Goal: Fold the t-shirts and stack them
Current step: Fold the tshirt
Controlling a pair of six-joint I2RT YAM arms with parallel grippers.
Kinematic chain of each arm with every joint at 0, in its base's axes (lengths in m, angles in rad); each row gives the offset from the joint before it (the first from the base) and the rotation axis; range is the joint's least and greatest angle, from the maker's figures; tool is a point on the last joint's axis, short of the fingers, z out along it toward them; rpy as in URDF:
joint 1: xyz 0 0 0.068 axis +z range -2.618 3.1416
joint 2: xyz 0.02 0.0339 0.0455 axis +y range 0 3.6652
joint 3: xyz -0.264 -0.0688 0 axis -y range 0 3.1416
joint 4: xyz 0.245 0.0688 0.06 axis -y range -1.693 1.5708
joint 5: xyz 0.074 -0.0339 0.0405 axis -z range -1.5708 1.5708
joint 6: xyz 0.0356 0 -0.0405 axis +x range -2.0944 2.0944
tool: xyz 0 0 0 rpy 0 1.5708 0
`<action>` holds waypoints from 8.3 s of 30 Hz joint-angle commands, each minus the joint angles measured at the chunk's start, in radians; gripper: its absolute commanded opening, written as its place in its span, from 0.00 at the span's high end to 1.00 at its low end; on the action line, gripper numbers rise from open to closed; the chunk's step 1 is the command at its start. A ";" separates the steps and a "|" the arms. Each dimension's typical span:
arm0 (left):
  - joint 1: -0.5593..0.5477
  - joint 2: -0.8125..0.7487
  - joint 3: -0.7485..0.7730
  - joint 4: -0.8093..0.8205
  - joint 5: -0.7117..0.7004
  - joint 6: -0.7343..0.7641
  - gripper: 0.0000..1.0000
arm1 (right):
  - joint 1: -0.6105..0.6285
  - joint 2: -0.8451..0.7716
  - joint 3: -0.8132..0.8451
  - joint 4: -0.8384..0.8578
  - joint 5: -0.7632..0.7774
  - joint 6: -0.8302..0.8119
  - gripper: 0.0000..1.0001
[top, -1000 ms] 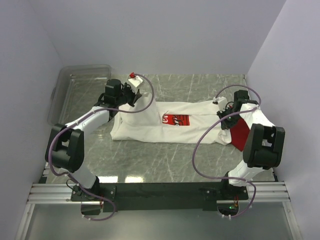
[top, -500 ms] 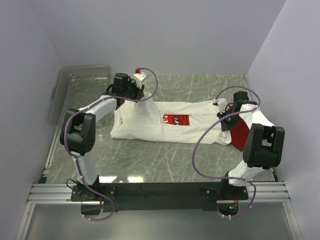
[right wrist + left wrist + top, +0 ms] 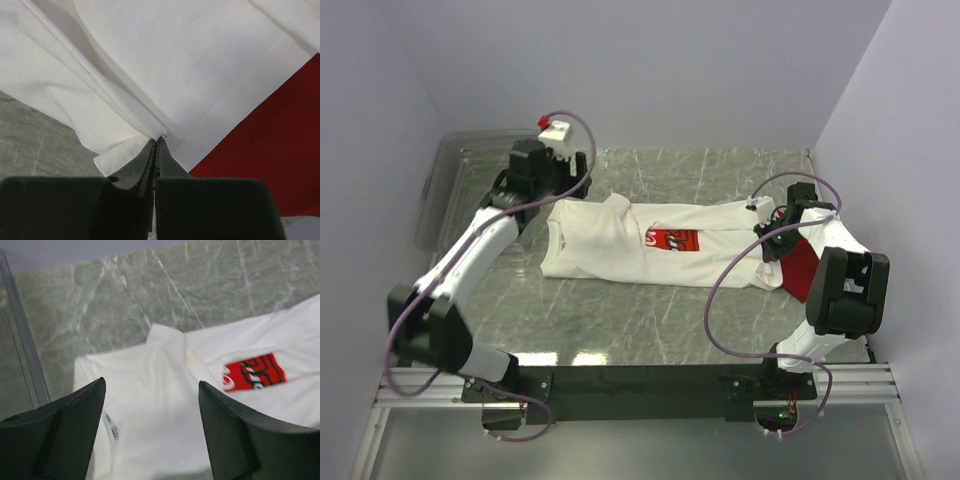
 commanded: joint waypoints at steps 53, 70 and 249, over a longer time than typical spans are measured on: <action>0.031 -0.100 -0.564 -0.152 -0.328 -0.605 0.41 | -0.008 -0.006 -0.021 0.027 -0.016 0.017 1.00; 0.041 -0.244 -0.505 -0.296 -0.411 -0.593 0.99 | -0.014 -0.057 -0.032 0.018 -0.001 0.009 1.00; -0.008 0.236 -0.428 0.136 -0.015 -0.582 0.43 | 0.633 0.532 0.746 0.188 -0.081 0.896 1.00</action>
